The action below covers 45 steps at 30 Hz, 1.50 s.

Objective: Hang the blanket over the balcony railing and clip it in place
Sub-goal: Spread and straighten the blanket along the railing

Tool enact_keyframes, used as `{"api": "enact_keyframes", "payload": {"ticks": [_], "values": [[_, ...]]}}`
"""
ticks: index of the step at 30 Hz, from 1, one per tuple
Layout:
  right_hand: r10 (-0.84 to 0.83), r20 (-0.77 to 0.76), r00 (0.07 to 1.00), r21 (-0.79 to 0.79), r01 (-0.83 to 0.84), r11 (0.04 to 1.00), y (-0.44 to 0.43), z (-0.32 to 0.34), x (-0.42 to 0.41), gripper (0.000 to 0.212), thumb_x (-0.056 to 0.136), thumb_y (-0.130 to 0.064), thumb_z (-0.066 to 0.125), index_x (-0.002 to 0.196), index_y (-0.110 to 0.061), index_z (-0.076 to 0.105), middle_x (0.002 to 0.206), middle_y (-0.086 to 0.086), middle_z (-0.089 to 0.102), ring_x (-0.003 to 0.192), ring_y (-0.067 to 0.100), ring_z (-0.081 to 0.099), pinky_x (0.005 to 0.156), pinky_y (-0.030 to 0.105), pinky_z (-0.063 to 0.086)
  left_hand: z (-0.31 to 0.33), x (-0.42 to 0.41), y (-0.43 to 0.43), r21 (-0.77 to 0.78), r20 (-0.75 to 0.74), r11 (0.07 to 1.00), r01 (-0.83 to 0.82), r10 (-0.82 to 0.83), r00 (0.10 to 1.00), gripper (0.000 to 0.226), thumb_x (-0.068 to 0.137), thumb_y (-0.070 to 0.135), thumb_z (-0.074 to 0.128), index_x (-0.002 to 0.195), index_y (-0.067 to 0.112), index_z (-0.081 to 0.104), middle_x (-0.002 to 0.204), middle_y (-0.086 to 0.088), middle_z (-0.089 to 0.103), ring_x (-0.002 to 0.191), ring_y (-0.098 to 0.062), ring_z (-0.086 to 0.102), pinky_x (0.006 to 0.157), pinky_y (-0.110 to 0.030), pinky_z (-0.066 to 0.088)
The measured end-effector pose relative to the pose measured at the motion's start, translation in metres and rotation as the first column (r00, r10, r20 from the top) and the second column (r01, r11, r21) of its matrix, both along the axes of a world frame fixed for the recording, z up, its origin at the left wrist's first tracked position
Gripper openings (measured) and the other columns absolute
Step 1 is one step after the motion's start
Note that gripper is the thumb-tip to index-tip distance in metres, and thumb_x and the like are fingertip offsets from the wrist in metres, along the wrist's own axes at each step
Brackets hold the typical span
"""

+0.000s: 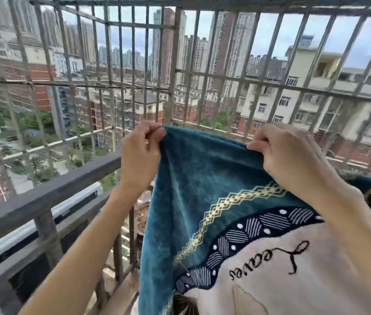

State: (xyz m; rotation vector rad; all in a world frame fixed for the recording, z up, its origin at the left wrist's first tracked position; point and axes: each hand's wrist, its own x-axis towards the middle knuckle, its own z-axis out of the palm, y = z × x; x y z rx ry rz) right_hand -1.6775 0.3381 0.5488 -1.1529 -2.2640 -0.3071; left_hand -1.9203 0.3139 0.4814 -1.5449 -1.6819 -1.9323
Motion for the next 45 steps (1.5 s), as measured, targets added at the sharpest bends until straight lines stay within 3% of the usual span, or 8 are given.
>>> {"api": "enact_keyframes", "payload": {"ticks": [5, 12, 19, 24, 28, 33, 39, 45], "values": [[0.063, -0.059, 0.996, 0.098, -0.057, 0.994, 0.003, 0.025, -0.047, 0.013, 0.091, -0.002, 0.056, 0.101, -0.01, 0.054, 0.094, -0.002, 0.053, 0.09, 0.013, 0.05, 0.082, 0.022, 0.038, 0.011, -0.044, -0.011, 0.113, 0.08, 0.986, -0.126, 0.117, 0.99, 0.012, 0.097, 0.019, 0.056, 0.095, 0.014, 0.067, 0.077, 0.01, 0.06, 0.071, -0.007, 0.052, 0.064, -0.014, 0.04], [0.2, -0.022, 0.98, 0.115, -0.196, 0.974, 0.008, -0.01, -0.057, 0.025, 0.093, -0.036, 0.056, 0.099, -0.014, 0.066, 0.101, -0.004, 0.059, 0.096, 0.012, 0.052, 0.085, 0.021, 0.043, -0.112, -0.052, -0.013, -0.516, -0.005, 0.845, 0.142, -0.17, 0.986, 0.008, 0.091, 0.022, 0.066, 0.086, 0.026, 0.071, 0.075, 0.009, 0.071, 0.069, -0.009, 0.068, 0.065, -0.033, 0.055], [0.131, -0.076, 0.989, 0.015, -0.13, 0.991, -0.002, -0.006, 0.025, 0.026, 0.089, -0.039, 0.061, 0.107, -0.022, 0.067, 0.101, -0.01, 0.061, 0.086, 0.006, 0.057, 0.075, 0.006, 0.033, -0.046, -0.012, -0.005, -0.337, 0.035, 0.895, 0.291, -0.297, 0.954, 0.019, 0.098, 0.02, 0.055, 0.111, 0.026, 0.068, 0.098, 0.01, 0.073, 0.085, -0.008, 0.071, 0.077, -0.039, 0.061], [-0.009, -0.084, 0.996, -0.03, 0.007, 1.0, -0.014, -0.002, 0.105, 0.028, 0.086, -0.042, 0.061, 0.105, -0.023, 0.07, 0.098, -0.01, 0.065, 0.087, 0.01, 0.059, 0.078, 0.019, 0.039, 0.004, 0.046, -0.005, -0.219, -0.12, 0.927, 0.305, -0.336, 0.934, 0.021, 0.097, 0.028, 0.057, 0.116, 0.027, 0.066, 0.108, 0.017, 0.067, 0.098, 0.003, 0.062, 0.091, -0.027, 0.054], [-0.073, -0.134, 0.988, -0.009, 0.072, 0.997, -0.028, -0.012, 0.145, 0.025, 0.087, -0.035, 0.064, 0.107, -0.021, 0.07, 0.101, -0.011, 0.064, 0.091, 0.001, 0.054, 0.081, 0.0, 0.034, 0.028, 0.099, -0.007, -0.034, -0.363, 0.974, 0.224, -0.221, 0.905, 0.018, 0.095, 0.028, 0.061, 0.11, 0.024, 0.07, 0.111, 0.015, 0.063, 0.106, -0.003, 0.057, 0.099, -0.031, 0.045], [-0.101, -0.284, 0.953, 0.095, 0.133, 0.987, -0.054, -0.041, 0.181, 0.023, 0.091, -0.028, 0.065, 0.112, -0.019, 0.069, 0.113, -0.008, 0.058, 0.11, 0.0, 0.05, 0.101, 0.007, 0.032, -0.005, 0.179, -0.017, 0.157, -0.36, 0.873, 0.461, -0.384, 0.85, 0.016, 0.095, 0.009, 0.059, 0.108, 0.007, 0.067, 0.098, -0.003, 0.068, 0.089, -0.01, 0.064, 0.084, -0.022, 0.051], [-0.138, -0.302, 0.943, 0.113, 0.179, 0.977, -0.09, -0.083, 0.24, 0.016, 0.093, -0.021, 0.064, 0.103, -0.011, 0.072, 0.1, 0.004, 0.064, 0.093, 0.015, 0.061, 0.087, 0.027, 0.049, -0.098, 0.25, -0.03, -0.149, -0.254, 0.749, 0.646, -0.66, 0.707, 0.018, 0.097, 0.013, 0.055, 0.114, 0.012, 0.06, 0.092, 0.003, 0.065, 0.081, -0.015, 0.064, 0.07, -0.037, 0.054], [-0.273, -0.383, 0.883, -0.266, 0.178, 0.948, -0.132, -0.162, 0.349, 0.018, 0.091, -0.014, 0.064, 0.109, -0.012, 0.069, 0.103, 0.003, 0.067, 0.09, 0.012, 0.063, 0.084, 0.026, 0.051, -0.162, 0.318, -0.054, -0.382, -0.141, 0.662, 0.645, -0.732, 0.667, 0.024, 0.096, 0.01, 0.057, 0.117, 0.019, 0.059, 0.09, 0.008, 0.064, 0.08, -0.005, 0.061, 0.065, -0.018, 0.052]]}}
